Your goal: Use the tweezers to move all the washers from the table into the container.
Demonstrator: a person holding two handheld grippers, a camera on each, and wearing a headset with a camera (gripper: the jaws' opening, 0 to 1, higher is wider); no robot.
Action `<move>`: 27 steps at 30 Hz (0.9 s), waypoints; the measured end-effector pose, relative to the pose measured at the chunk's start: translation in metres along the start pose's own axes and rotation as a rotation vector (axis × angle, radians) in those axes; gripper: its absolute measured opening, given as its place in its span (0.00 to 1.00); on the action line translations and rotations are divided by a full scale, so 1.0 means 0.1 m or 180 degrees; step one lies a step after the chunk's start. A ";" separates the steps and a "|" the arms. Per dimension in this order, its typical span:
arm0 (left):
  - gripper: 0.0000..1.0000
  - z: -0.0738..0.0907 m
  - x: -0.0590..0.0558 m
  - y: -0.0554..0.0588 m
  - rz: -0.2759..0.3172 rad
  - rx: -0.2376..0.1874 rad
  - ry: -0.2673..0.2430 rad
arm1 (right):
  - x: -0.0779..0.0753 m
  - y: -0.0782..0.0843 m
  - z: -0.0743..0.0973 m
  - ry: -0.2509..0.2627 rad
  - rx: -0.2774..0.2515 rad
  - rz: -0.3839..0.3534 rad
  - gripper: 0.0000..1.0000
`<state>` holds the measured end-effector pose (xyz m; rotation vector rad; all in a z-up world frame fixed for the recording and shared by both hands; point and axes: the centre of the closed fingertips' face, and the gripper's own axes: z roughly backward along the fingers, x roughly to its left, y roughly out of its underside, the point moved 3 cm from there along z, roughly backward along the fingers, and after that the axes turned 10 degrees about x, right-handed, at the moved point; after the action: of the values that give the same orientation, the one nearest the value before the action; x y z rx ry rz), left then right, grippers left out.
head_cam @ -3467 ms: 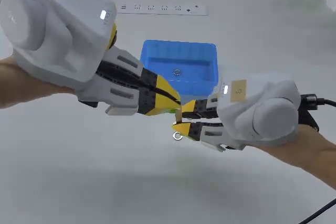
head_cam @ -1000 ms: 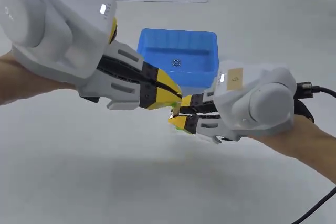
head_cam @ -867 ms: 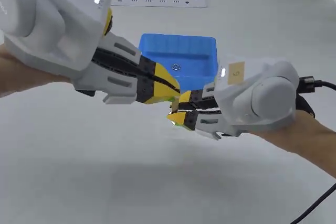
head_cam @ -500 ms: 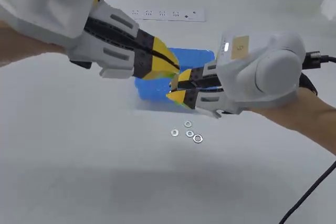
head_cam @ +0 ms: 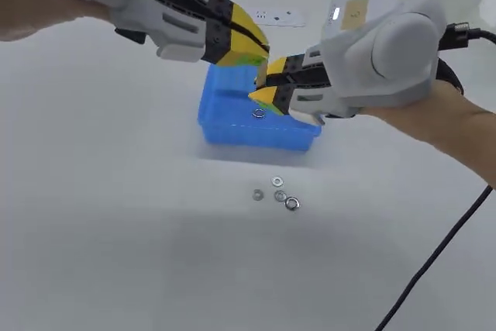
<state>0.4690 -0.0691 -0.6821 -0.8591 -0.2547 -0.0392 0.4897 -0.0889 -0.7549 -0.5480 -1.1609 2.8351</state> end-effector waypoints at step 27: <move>0.06 -0.53 0.28 0.60 0.0666 0.0003 0.0131 | -0.14 0.54 -0.61 -0.0265 0.0336 -0.0338 0.10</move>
<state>0.5149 -0.0677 -0.7536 -0.8792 -0.1255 0.1382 0.5282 -0.0887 -0.8275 -0.3546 -1.0117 2.8320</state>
